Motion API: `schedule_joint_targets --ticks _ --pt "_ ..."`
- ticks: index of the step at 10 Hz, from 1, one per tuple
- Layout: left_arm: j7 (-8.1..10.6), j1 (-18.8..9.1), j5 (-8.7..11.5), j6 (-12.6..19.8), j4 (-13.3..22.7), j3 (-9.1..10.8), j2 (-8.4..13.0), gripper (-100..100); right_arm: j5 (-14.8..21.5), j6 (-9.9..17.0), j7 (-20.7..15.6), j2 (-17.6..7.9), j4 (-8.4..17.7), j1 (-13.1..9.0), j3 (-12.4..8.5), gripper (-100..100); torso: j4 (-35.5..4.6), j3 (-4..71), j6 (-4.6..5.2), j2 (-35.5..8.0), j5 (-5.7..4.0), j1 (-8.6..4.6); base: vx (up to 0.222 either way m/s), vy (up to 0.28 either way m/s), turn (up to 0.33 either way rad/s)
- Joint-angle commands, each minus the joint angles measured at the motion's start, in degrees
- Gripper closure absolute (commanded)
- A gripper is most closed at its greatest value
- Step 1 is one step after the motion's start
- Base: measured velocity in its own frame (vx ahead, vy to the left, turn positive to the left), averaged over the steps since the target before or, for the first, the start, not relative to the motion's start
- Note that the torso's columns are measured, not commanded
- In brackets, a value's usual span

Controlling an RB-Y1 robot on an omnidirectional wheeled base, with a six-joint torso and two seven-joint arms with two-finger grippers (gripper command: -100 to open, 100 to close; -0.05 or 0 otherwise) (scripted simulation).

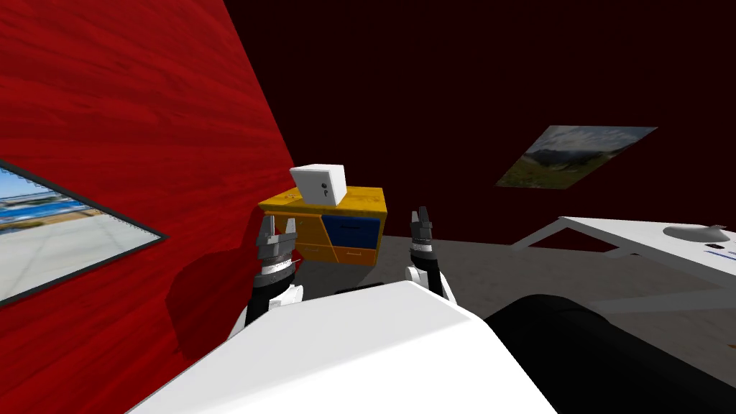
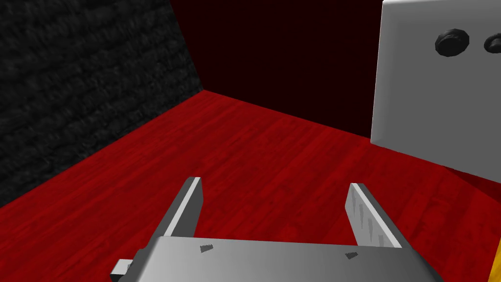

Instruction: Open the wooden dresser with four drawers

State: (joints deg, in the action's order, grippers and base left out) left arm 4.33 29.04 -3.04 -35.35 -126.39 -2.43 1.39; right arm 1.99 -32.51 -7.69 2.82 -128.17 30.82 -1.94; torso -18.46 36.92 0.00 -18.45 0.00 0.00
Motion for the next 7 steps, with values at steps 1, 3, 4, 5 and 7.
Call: schedule_joint_targets --ticks 1,3,4,5,7 --pt "0.0 0.0 0.0 0.0 0.0 0.0 0.0 0 0.0 0.0 0.0 0.0 0.0 0.0 0.0 0 -4.23 8.44 0.0 -4.24 0.0 0.0 0.0 0.0 0.0" --pt "0.0 0.0 0.0 0.0 0.0 0.0 0.0 0 0.0 0.0 0.0 0.0 0.0 0.0 0.0 0 -12.69 25.35 0.0 -12.7 0.0 0.0 0.0 0.0 0.0" --pt "0.0 0.0 0.0 0.0 0.0 0.0 0.0 0 0.0 0.0 0.0 0.0 0.0 0.0 0.0 0 -16.92 33.81 0.0 -16.93 0.0 0.0 0.0 0.0 0.0" --pt "-0.05 -0.17 -0.07 0.23 0.4 -0.06 1.69 -100 0.0 0.0 0.0 0.0 -0.01 0.0 0.0 0 -21.14 42.27 0.0 -21.16 0.0 0.0 0.01 -0.007 -0.013" --pt "-0.16 -0.54 -0.23 0.74 1.27 -0.2 3.71 -100 0.0 0.0 0.0 0.0 0.02 0.0 0.0 0 -23.59 47.34 0.0 -23.61 0.0 -0.02 0.01 -0.017 -0.022"
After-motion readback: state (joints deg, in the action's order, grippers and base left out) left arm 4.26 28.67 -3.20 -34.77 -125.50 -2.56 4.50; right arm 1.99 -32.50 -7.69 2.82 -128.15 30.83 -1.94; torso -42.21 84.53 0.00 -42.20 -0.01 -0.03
